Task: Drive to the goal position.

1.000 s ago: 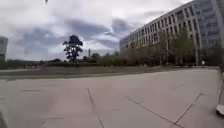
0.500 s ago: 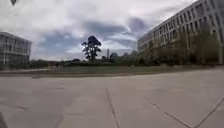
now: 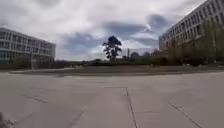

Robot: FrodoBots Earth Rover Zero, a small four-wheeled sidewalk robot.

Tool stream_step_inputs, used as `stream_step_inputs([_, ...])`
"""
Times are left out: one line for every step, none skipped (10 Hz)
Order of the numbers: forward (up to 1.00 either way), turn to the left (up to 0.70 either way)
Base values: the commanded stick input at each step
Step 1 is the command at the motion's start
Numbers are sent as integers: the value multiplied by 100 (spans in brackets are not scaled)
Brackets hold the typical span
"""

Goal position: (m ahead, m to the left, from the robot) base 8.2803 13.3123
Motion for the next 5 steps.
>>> stream_step_inputs([53,53])
stream_step_inputs([52,52])
stream_step_inputs([52,52])
stream_step_inputs([53,53])
stream_step_inputs([53,53])
